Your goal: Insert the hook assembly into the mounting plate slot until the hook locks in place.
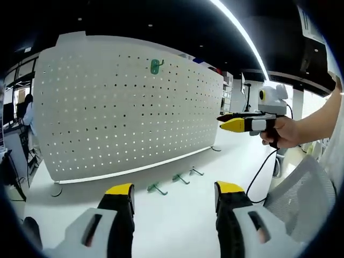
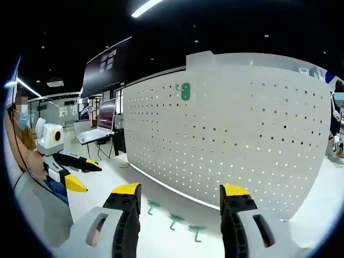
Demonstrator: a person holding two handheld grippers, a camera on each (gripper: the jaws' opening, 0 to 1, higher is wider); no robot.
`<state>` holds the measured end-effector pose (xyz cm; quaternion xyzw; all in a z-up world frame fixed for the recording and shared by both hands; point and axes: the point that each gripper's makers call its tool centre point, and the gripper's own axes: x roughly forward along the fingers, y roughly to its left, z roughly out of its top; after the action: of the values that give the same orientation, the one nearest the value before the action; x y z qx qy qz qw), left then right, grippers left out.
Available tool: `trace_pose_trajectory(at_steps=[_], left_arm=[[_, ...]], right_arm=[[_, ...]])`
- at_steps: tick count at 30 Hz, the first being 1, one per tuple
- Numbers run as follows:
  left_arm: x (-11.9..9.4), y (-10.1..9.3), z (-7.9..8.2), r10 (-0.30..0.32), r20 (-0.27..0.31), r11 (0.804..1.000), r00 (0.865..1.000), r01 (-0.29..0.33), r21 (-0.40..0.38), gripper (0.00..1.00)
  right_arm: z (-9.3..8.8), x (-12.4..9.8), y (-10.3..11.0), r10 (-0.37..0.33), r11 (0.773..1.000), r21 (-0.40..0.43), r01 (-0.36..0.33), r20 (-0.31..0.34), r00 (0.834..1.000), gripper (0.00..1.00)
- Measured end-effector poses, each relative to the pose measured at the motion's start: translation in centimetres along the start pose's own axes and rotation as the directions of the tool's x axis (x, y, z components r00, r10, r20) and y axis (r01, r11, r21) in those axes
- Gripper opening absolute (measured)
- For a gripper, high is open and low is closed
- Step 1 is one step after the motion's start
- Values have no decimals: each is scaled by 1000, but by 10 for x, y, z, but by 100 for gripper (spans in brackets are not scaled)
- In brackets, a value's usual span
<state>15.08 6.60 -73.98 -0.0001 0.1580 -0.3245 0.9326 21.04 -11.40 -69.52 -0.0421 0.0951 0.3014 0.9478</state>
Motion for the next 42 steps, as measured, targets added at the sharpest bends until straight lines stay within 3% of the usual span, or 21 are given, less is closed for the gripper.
trace_pose_trajectory(at_steps=[13, 42], left_arm=[[-1, 3, 0, 12, -3, 1000, 1000, -12, -6, 62], [-1, 5, 0, 14, -11, 1000, 1000, -14, -5, 62]], right_arm=[[-34, -19, -1, 11, 999, 33, -9, -67, 998, 58], [-73, -47, 5, 26, 998, 57, -16, -170, 985, 61]])
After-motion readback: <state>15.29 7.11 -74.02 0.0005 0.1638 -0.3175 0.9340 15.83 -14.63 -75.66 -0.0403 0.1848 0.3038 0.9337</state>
